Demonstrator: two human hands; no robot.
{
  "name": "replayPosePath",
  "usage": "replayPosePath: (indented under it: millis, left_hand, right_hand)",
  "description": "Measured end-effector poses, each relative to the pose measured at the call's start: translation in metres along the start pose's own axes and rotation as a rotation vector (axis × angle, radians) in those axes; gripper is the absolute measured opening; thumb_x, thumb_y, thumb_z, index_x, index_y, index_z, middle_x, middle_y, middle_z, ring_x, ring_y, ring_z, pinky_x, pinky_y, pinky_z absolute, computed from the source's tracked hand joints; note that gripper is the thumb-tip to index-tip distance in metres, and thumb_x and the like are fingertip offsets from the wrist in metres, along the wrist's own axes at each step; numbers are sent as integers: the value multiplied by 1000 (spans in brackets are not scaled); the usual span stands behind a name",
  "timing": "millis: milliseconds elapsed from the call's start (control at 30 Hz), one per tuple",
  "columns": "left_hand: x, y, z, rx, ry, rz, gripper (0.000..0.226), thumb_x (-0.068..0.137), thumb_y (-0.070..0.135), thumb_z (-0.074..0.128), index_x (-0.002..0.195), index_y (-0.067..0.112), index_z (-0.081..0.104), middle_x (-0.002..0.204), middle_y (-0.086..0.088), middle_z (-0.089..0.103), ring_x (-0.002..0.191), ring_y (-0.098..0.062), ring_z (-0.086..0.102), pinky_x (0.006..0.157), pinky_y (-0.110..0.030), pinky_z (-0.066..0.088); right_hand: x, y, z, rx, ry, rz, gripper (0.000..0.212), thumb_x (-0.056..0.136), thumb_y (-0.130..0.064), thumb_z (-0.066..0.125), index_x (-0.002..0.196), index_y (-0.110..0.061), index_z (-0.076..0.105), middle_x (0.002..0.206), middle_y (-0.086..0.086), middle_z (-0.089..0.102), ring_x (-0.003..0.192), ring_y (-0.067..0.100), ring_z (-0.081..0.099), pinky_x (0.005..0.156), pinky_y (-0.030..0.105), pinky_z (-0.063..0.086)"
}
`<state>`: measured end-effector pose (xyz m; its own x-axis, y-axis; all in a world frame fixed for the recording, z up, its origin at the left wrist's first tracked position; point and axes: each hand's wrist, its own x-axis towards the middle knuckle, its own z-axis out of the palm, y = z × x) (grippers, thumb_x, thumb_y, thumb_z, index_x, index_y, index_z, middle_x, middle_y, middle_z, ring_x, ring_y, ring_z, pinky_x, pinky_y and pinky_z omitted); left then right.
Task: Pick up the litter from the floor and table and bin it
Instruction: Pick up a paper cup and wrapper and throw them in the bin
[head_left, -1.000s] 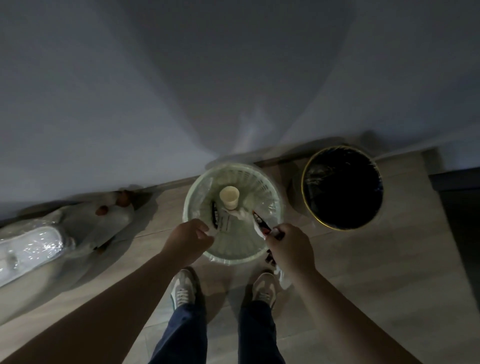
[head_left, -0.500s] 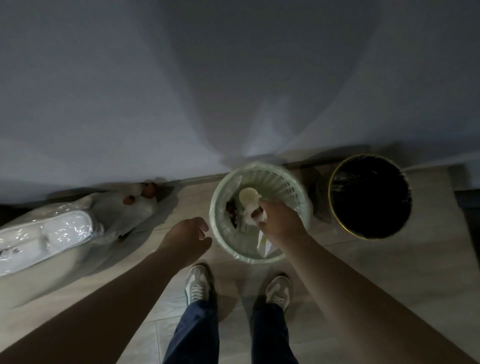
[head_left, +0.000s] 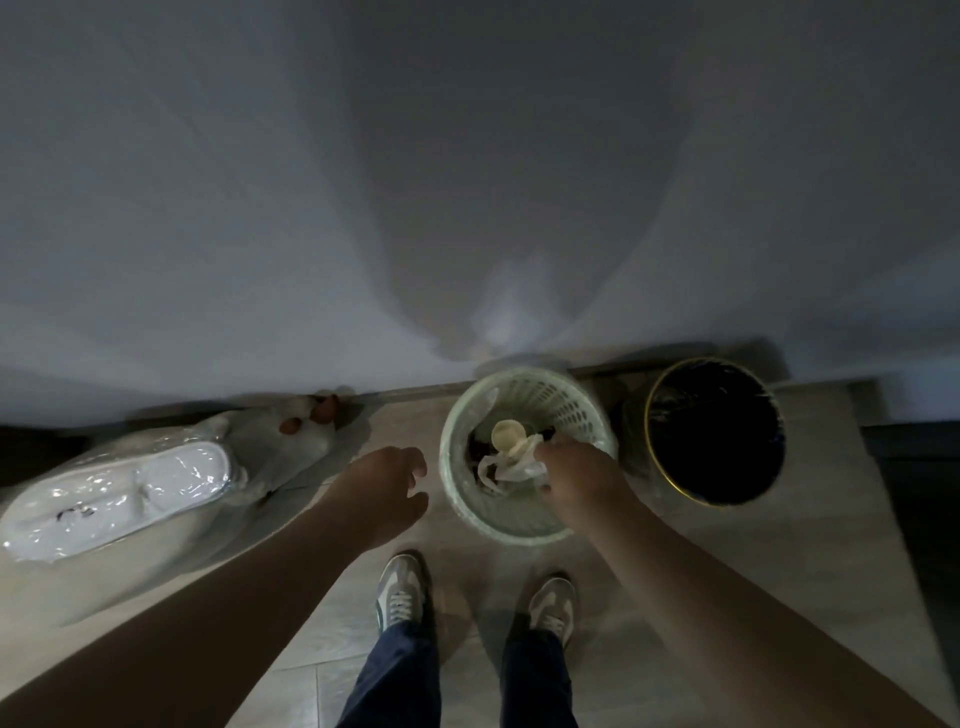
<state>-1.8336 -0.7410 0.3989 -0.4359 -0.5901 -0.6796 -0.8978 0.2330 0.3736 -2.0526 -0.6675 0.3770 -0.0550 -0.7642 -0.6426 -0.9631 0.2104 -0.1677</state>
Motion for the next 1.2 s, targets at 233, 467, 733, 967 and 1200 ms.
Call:
replayPosePath:
  millis: [233,467,733,967,1200]
  left_hand:
    - [-95,45,-103,235,69,174,36,92,34,52,126,24,51,126,1,55,111,-17,55,91,-27,44]
    - [-160,89,-167,343,185,272,38,90,37,52,125,24,52,123,1,58,110,-18,57,93,-29,44]
    - [-299,182,-301,362,599,372,43,91,43,54,130,29,49,125,8,56,109,-12,57,92,-21,42]
    - [-433,240,-387,390,952,357,41,88,47,58,126,33,52,116,15,58,100,-3,57,80,-13,38]
    - [-556,232,-418,461,1180,255,40,88,49,56,125,35,50,116,16,57,100,-5,57,83,-16,42]
  right_hand:
    - [-99,-41,-117,-114,145,-47,26,91,-27,54,115,-17,56,116,4,60,107,24,58,79,30,45]
    - [-172,-58,-207,-139,249,-152,27,90,-31,52,112,-17,55,111,5,59,106,26,56,84,33,44]
    - [-313,-67,-395,-189,600,-299,35,91,-35,52,124,-24,54,112,-1,59,106,19,55,85,30,47]
    - [-422,-98,-497,-261,874,-470,39,90,-39,55,128,-30,53,118,-5,59,109,16,55,90,29,45]
    - [-505,-178,-547,-311,1089,-682,36,89,-38,56,124,-31,56,115,-8,60,108,13,55,89,28,44]
